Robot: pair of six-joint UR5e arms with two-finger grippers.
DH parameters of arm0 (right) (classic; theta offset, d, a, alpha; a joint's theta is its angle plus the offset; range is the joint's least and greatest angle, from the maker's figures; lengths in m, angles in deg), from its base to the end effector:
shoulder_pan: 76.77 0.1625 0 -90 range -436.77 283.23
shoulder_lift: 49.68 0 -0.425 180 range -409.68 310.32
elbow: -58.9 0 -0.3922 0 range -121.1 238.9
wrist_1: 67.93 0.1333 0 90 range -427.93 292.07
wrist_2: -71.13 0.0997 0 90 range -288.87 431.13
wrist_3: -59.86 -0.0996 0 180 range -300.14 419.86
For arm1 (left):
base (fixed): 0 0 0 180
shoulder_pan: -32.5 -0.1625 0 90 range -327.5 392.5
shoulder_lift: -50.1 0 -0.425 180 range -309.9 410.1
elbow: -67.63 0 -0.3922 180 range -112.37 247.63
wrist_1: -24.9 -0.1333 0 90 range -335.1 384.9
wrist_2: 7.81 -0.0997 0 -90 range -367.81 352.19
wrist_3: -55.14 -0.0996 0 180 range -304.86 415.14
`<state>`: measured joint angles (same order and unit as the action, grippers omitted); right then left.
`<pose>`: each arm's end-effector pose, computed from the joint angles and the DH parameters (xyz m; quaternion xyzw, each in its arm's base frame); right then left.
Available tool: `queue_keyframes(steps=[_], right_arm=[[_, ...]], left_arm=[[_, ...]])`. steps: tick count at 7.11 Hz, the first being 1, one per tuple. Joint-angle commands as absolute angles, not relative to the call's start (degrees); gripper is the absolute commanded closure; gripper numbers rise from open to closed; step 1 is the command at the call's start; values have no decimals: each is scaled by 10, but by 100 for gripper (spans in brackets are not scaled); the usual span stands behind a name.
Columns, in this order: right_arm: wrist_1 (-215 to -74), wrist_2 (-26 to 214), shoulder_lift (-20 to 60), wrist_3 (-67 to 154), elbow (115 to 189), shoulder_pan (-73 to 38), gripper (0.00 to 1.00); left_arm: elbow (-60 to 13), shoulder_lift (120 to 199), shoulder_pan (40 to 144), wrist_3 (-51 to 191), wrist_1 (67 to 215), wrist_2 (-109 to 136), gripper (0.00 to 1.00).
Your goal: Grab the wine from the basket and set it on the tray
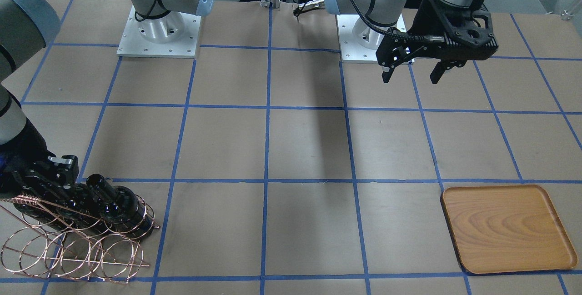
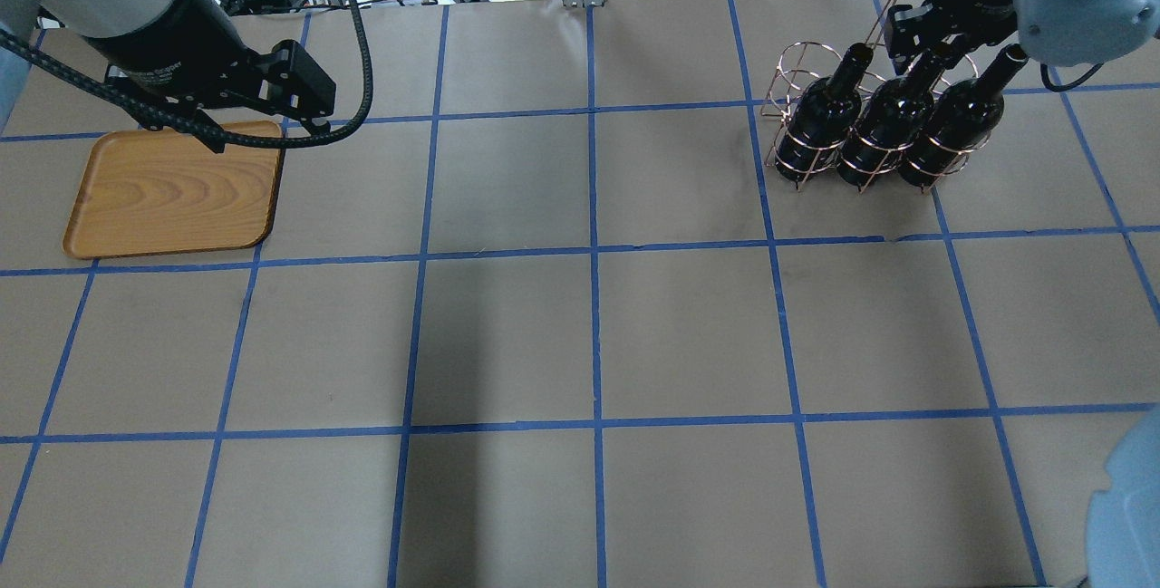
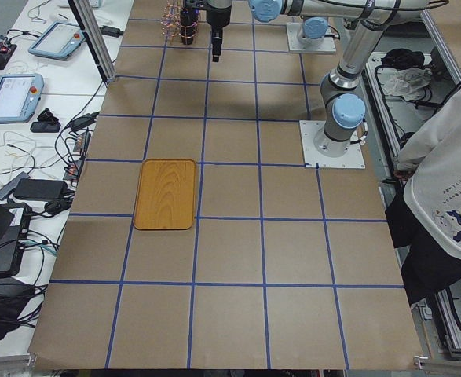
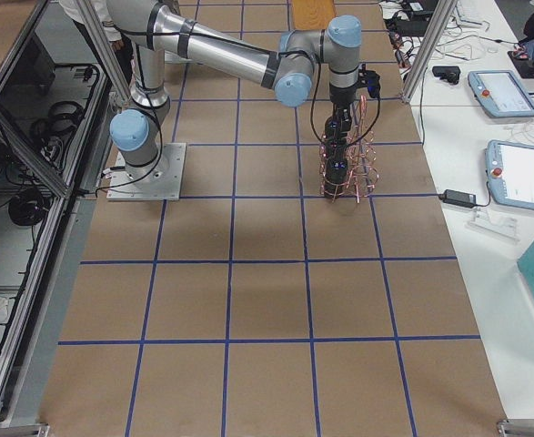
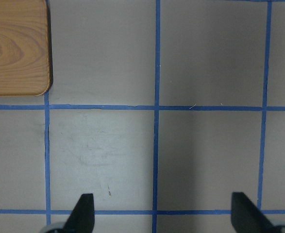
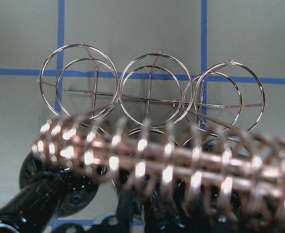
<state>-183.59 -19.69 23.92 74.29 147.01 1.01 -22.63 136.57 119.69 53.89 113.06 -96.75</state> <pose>-0.0017 -0.6307 0.3935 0.0185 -0.9951 0.0929 0.0293 -0.1118 -0.4796 0.5188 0.0132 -0.9989 0.0449 0.0077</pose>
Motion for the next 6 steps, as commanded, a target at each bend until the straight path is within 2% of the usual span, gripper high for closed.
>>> queue_keyframes(steps=[1,2,3,4,6], right_arm=[[-1835,-198,240,740,1471,10,67],[-1835,-198,240,741,1471,10,72],[-1834,-197,240,742,1471,10,95],[-1832,-197,240,744,1469,10,100],[-1829,-197,240,746,1467,10,100]], left_arm=[[-227,1365,1197,539,1131,-968,0],[-227,1365,1197,539,1130,-968,0],[-227,1365,1197,538,1131,-968,0],[-227,1365,1197,538,1129,-968,0],[-227,1365,1197,538,1129,-968,0]])
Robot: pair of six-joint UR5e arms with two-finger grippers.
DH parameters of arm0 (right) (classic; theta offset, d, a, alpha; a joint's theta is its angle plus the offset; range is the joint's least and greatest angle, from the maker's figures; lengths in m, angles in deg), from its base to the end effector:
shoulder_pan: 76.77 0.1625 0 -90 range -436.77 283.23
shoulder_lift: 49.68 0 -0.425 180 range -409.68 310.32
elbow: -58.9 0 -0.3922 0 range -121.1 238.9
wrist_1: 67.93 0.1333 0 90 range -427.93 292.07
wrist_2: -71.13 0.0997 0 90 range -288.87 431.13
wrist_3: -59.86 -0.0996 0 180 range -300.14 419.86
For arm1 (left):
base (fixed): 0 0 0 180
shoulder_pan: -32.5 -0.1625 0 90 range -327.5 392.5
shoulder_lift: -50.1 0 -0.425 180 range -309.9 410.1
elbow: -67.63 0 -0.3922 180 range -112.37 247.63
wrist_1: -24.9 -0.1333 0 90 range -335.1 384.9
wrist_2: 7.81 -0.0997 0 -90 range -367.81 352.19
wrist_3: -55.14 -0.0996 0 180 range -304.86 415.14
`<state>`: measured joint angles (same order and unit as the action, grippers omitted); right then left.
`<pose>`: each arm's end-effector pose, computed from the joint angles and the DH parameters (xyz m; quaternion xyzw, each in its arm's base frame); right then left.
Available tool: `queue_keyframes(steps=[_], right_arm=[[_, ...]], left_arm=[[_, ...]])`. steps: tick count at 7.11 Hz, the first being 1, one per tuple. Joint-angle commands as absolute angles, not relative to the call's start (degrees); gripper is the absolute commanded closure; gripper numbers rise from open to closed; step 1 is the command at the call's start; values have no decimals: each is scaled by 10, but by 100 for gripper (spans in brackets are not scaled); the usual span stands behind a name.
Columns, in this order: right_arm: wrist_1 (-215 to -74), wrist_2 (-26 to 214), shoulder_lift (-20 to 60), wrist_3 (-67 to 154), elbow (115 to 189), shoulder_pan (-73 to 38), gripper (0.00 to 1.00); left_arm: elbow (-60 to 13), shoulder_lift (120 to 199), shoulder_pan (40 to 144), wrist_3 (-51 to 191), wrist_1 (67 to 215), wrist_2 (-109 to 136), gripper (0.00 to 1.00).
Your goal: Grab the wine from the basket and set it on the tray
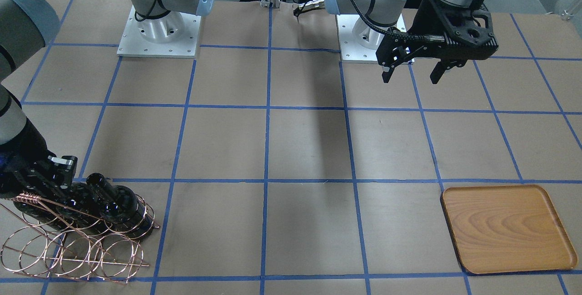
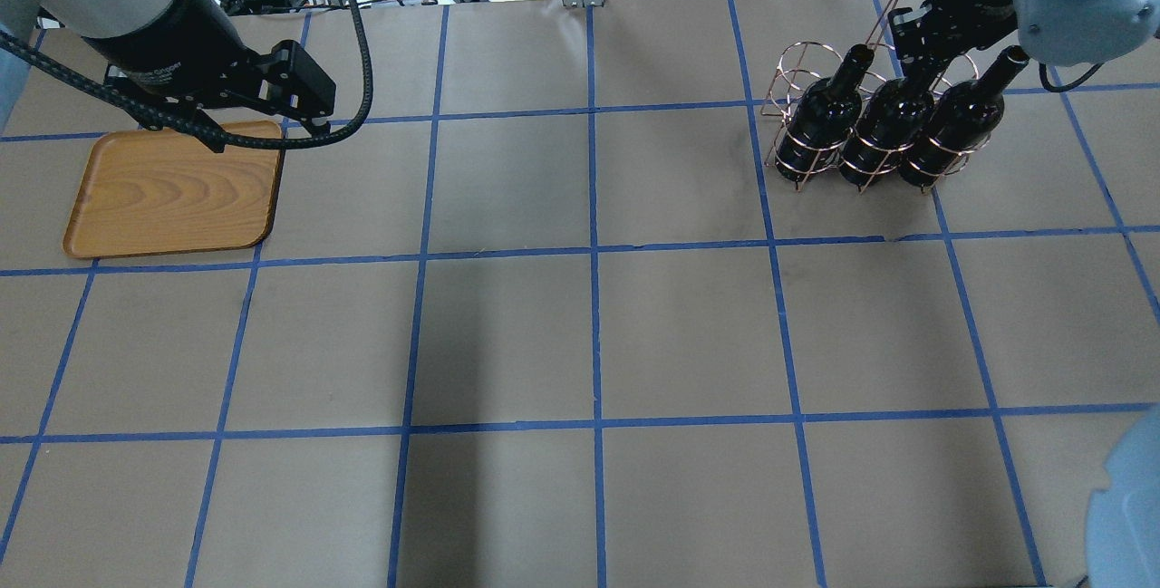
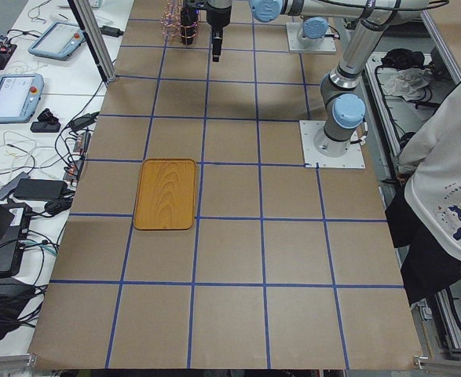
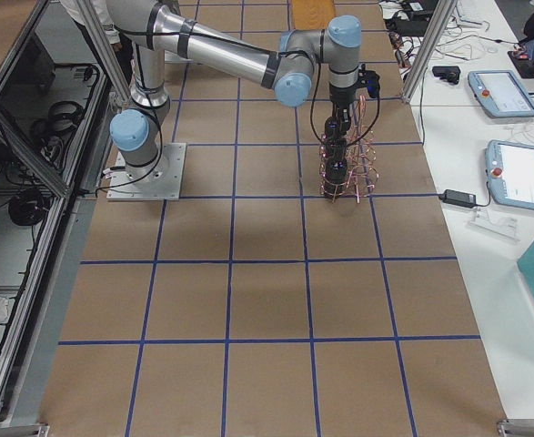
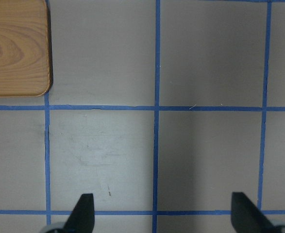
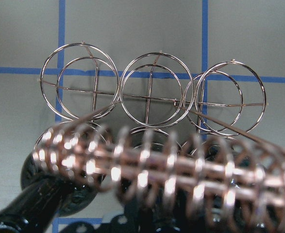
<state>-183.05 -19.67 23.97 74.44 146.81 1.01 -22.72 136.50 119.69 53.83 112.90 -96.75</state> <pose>-0.0016 -0.6304 0.3947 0.0198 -0.9953 0.0904 0.0287 -0.1118 -0.4793 0.5189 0.0127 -0.9988 0.0461 0.0076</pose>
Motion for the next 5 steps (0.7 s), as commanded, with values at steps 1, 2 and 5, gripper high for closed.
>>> queue_keyframes(steps=[1,2,5], right_arm=[[-1828,-197,242,747,1461,10,100],[-1825,-198,242,749,1451,10,100],[-1825,-199,240,766,1452,10,100]], left_arm=[[-227,1364,1197,538,1129,-968,0],[-227,1364,1197,538,1129,-968,0],[-227,1364,1197,536,1130,-968,0]])
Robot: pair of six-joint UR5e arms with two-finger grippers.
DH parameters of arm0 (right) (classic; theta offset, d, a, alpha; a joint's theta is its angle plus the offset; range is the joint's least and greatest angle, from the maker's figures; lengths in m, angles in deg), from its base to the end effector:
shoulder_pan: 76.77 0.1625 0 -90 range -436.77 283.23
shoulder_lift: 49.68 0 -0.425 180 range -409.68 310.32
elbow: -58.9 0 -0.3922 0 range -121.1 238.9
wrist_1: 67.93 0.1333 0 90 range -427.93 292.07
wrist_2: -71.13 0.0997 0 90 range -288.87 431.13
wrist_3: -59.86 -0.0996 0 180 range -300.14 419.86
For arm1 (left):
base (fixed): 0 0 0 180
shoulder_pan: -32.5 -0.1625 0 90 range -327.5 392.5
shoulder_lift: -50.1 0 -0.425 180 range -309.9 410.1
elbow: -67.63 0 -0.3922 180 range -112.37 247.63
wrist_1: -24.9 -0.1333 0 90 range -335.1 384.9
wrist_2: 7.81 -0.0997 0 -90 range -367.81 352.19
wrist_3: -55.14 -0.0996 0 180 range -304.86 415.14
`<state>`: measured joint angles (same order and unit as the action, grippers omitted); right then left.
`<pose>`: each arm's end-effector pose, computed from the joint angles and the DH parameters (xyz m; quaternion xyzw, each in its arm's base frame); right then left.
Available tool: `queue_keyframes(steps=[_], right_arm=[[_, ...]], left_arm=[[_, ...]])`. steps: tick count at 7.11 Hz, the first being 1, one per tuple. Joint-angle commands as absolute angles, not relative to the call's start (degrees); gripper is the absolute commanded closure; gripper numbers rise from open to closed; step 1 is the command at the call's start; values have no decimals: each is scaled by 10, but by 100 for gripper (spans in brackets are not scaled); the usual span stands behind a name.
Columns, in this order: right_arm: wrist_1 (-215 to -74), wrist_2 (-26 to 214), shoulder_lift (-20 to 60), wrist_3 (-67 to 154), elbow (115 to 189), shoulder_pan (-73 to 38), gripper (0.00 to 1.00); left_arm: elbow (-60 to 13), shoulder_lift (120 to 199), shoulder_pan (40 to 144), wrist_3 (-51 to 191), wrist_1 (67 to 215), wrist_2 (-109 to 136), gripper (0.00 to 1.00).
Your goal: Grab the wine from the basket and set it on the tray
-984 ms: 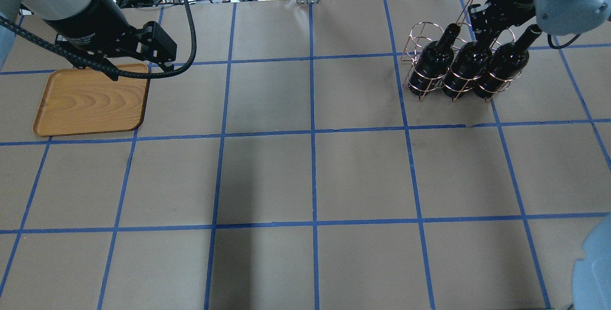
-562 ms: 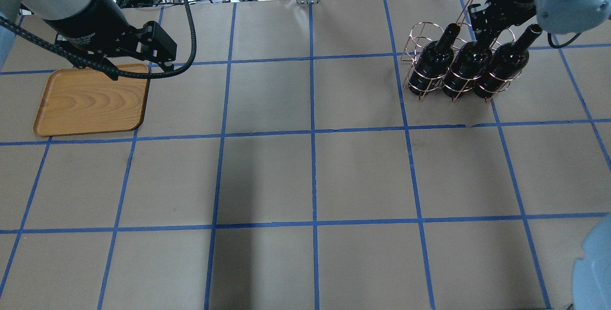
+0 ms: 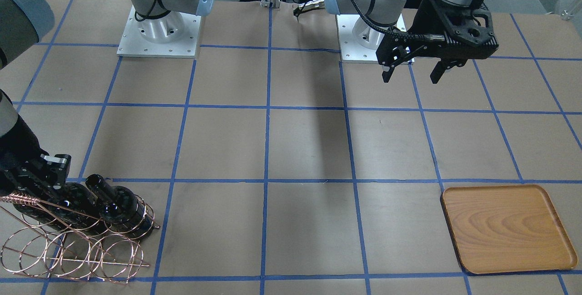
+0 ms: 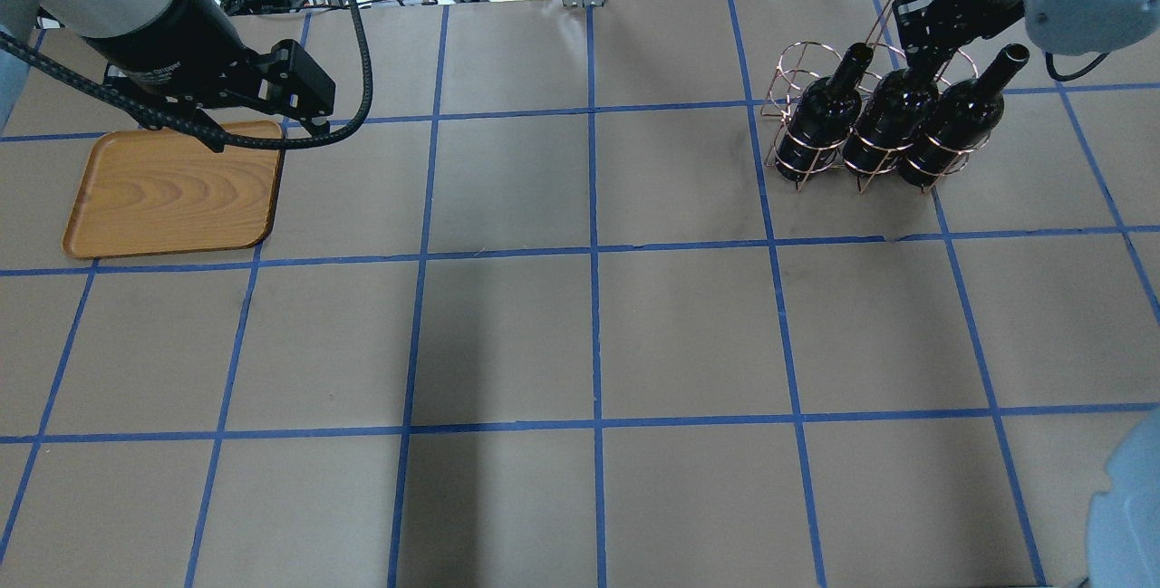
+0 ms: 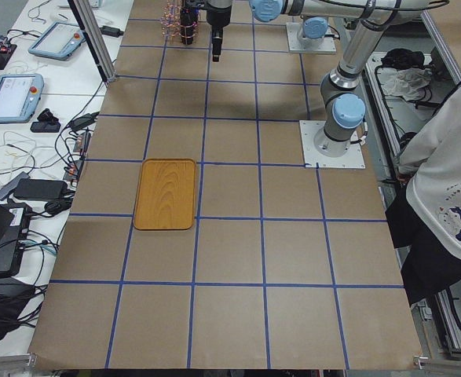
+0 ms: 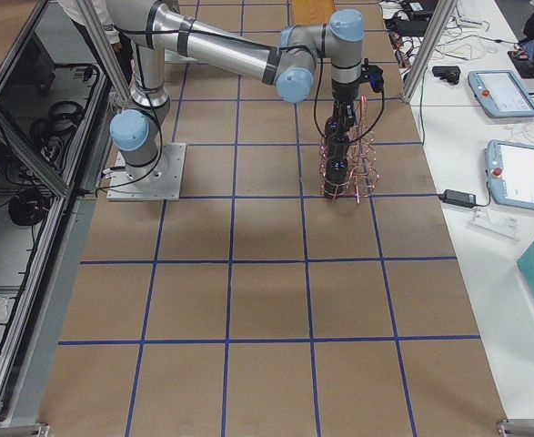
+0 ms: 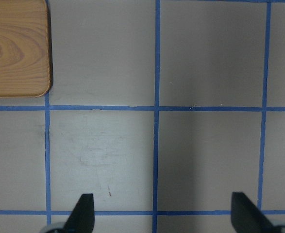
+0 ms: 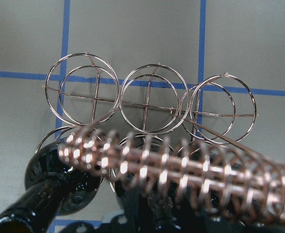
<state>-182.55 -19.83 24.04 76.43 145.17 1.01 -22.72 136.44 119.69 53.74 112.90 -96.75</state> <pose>-0.0026 -0.6341 0.4087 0.0369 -0.9937 0.0998 0.0342 -0.1118 -0.4790 0.5193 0.0119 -0.9988 0.0466 0.0075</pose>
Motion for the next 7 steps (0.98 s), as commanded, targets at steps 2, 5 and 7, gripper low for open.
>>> queue_keyframes(steps=[2,5,7], right_arm=[[-1826,-200,235,766,1455,10,94],[-1827,-200,234,766,1455,10,56],[-1827,-200,234,765,1455,10,31]], left_arm=[[-227,1365,1197,537,1129,-968,0],[-227,1365,1197,537,1129,-968,0],[-227,1363,1197,536,1130,-968,0]])
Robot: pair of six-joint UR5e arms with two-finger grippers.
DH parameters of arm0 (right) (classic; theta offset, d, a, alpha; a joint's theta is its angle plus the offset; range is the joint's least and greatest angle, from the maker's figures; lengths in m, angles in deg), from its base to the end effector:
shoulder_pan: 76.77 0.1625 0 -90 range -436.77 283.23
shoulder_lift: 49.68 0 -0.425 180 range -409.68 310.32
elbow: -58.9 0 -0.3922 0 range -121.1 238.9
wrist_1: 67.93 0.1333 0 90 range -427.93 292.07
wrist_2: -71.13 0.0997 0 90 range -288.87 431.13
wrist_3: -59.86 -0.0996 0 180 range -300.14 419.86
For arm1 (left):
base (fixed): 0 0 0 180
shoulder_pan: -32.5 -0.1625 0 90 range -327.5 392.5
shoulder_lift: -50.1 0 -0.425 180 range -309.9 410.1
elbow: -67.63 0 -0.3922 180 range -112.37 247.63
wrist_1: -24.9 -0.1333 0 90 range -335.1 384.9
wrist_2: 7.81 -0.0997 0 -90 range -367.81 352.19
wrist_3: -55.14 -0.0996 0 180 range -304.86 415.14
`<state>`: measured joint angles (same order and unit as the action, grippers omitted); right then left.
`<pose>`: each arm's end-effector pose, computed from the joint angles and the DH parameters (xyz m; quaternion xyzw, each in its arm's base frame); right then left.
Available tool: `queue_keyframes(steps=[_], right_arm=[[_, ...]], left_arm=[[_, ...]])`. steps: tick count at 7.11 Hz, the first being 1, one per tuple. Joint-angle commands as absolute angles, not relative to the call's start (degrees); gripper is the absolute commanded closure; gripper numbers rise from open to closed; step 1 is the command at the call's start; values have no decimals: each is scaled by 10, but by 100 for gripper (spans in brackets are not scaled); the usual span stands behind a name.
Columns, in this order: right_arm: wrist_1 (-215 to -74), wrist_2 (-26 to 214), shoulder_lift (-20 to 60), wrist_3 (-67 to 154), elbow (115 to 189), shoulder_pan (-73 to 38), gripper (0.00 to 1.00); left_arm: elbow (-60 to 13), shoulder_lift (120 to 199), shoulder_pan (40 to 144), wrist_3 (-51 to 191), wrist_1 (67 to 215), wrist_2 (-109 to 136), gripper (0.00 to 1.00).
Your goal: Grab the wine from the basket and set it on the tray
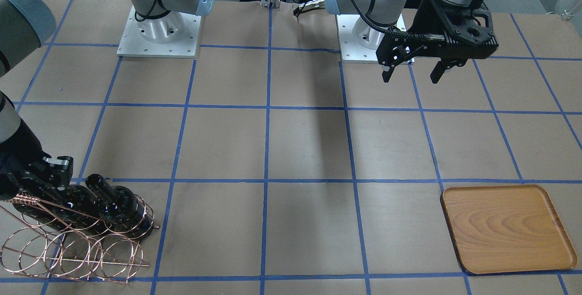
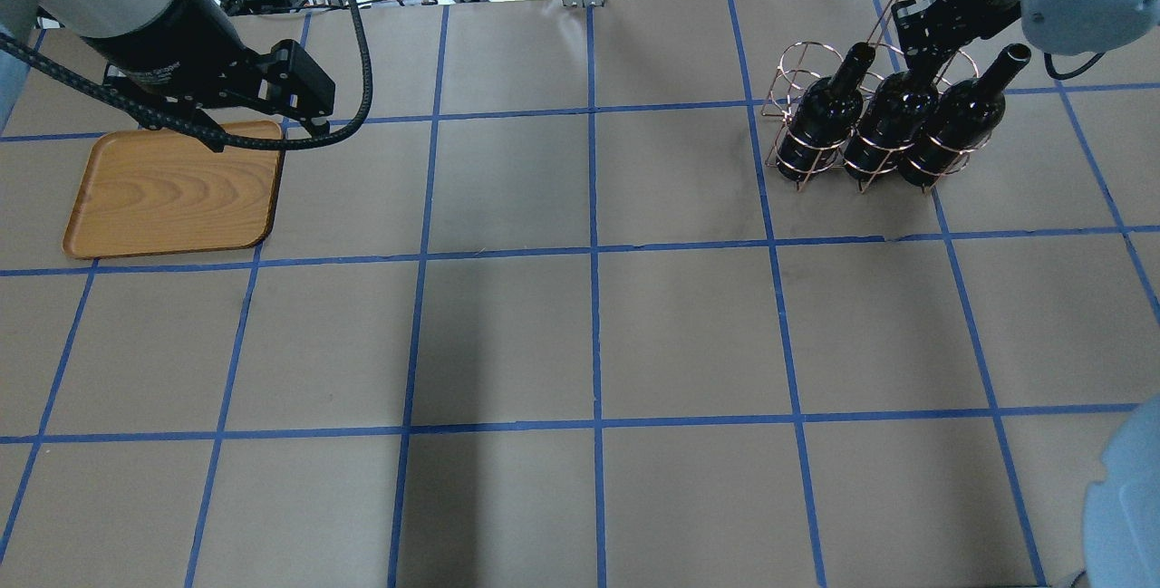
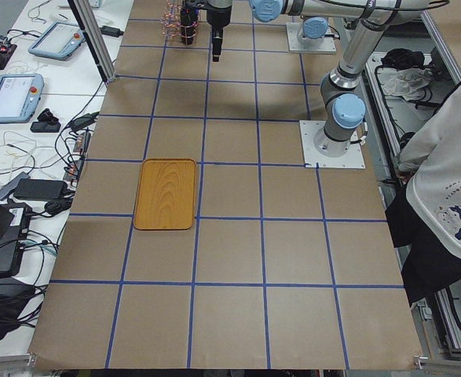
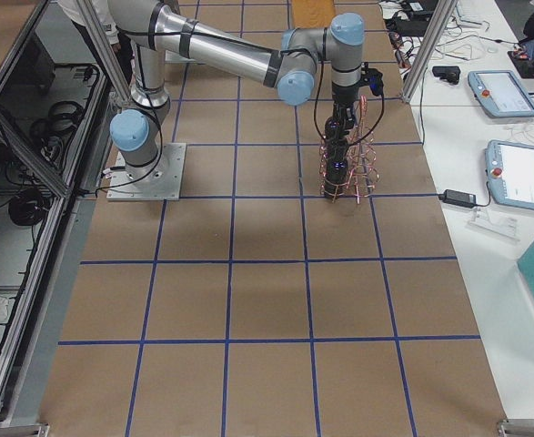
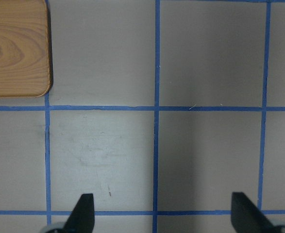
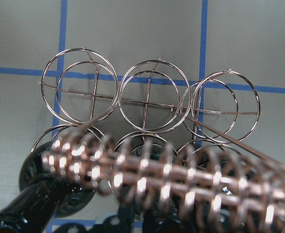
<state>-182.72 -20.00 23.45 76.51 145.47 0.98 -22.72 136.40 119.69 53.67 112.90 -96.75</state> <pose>-0.0037 -0.6358 0.4000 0.0372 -0.9944 0.0933 0.0342 -0.1118 -0.4787 0.5197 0.0112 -0.9988 0.0470 0.0075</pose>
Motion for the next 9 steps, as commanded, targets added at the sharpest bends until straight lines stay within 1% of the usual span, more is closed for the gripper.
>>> queue_keyframes(steps=[1,2,3,5,6,7,8,9], right_arm=[[-1827,-201,234,765,1457,10,31],[-1827,-201,234,765,1458,9,33],[-1828,-201,234,765,1458,10,38],[-1828,-198,232,766,1457,10,67],[-1830,-197,232,765,1456,9,72],[-1832,-198,232,765,1455,10,73],[-1833,-198,232,766,1455,9,72],[-1832,-197,232,766,1453,9,86]], left_arm=[[-227,1364,1197,537,1129,-968,0],[-227,1365,1197,537,1129,-968,0],[-227,1364,1197,536,1129,-968,0],[-227,1365,1197,537,1129,-968,0],[-227,1364,1197,537,1129,-968,0],[-227,1364,1197,536,1129,-968,0],[-227,1365,1197,537,1129,-968,0],[-227,1364,1197,537,1129,-968,0]])
